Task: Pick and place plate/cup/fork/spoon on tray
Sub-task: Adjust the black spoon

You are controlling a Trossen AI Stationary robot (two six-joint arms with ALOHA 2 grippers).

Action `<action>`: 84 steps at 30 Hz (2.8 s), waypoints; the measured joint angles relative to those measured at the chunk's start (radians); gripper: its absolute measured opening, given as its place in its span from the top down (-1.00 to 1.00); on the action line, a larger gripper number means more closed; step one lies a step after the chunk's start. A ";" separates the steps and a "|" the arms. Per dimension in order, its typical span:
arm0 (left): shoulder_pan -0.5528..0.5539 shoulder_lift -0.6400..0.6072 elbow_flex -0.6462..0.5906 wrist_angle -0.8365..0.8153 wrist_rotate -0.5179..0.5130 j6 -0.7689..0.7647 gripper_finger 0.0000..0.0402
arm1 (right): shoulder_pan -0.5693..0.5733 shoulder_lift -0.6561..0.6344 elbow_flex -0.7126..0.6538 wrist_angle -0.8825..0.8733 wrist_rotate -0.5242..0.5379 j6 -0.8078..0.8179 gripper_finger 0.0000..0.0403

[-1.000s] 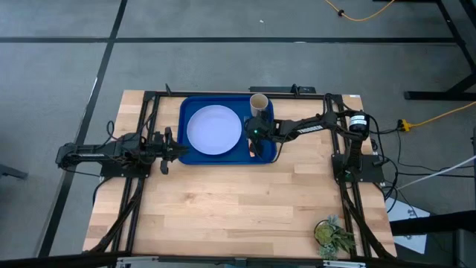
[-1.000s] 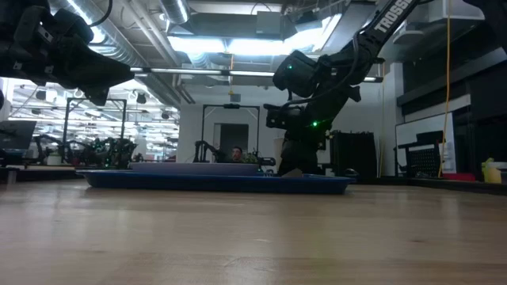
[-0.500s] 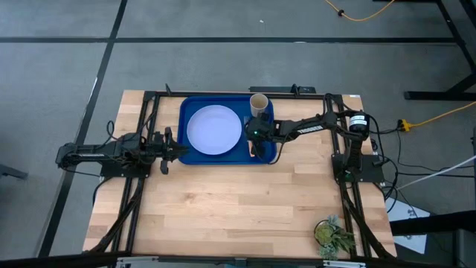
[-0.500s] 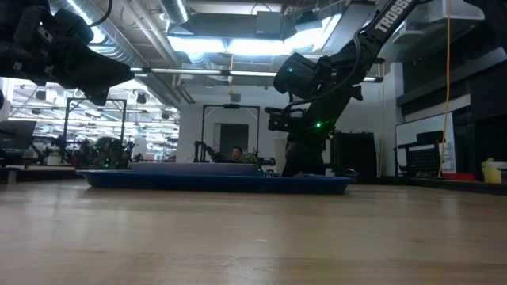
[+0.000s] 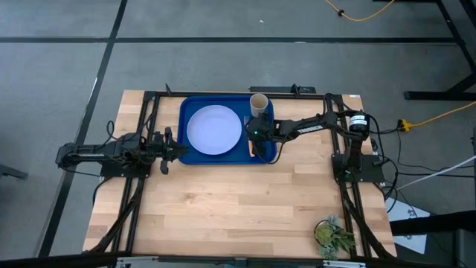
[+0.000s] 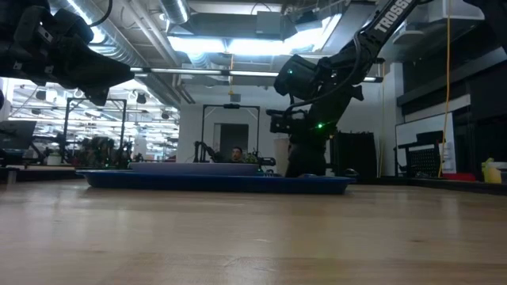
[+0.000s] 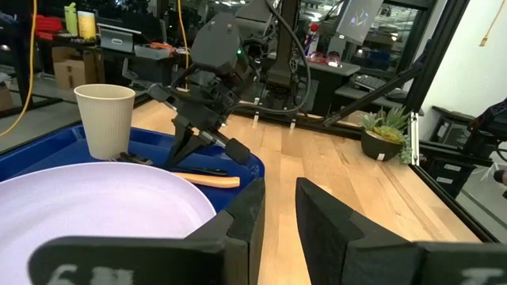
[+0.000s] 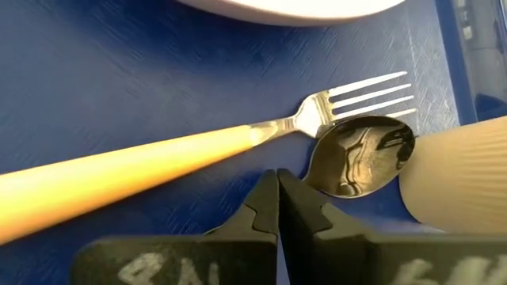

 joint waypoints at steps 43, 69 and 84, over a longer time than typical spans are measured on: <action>0.000 0.000 0.000 0.000 0.000 0.000 0.68 | -0.005 0.000 0.001 -0.039 0.029 0.133 0.99; 0.000 0.000 0.000 0.000 0.000 0.000 0.68 | 0.074 -0.338 0.007 -0.487 -0.002 0.559 0.93; 0.000 0.000 0.000 0.000 0.000 0.000 0.68 | 0.254 -0.713 -0.604 0.158 -0.263 0.637 0.92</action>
